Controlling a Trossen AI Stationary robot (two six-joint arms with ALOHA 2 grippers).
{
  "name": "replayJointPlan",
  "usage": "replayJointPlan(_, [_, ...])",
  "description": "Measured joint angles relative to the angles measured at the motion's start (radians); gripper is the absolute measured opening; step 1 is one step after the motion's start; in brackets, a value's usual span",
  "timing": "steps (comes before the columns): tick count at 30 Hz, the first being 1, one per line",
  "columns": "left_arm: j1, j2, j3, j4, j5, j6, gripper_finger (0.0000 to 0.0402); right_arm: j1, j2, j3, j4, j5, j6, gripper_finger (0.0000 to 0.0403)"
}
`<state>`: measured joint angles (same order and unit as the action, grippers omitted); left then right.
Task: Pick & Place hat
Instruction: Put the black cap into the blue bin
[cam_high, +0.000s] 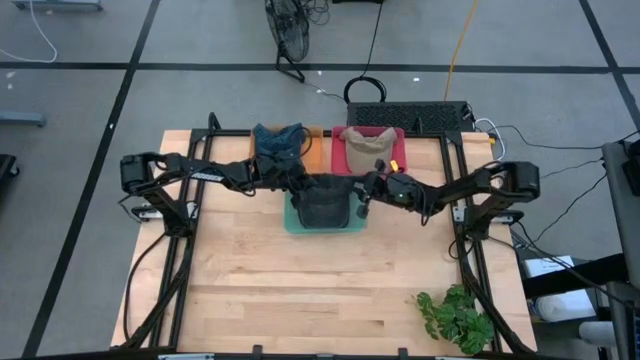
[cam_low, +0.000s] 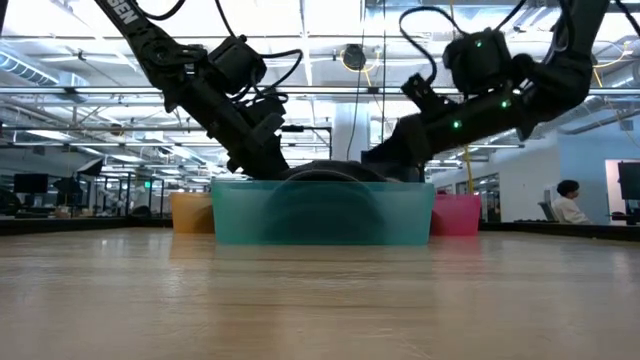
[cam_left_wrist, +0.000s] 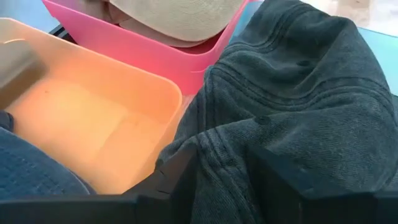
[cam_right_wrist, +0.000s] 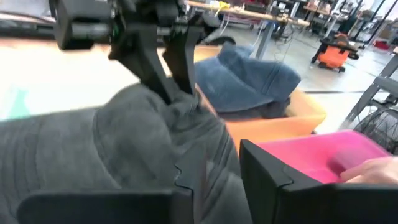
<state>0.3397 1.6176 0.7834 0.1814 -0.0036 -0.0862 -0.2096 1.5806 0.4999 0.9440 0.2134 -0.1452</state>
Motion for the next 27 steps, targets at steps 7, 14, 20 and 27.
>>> replayJointPlan(7, [0.000,-0.010,-0.001,0.003,0.000,0.002,0.0150,0.031,-0.129,-0.001,-0.066,-0.060,0.002,0.0105])
replayJointPlan(14, [0.001,-0.009,-0.001,0.007,-0.003,0.001,0.0150,0.148,-0.035,0.071,-0.055,-0.264,0.042,0.0111])
replayJointPlan(20, [0.001,-0.023,-0.001,0.034,-0.005,-0.003,0.0150,0.172,0.094,0.203,-0.149,-0.189,0.042,0.0112])
replayJointPlan(27, [0.001,-0.023,-0.001,0.046,-0.005,0.000,0.0150,0.160,0.230,0.300,-0.259,-0.189,0.109,0.0112])
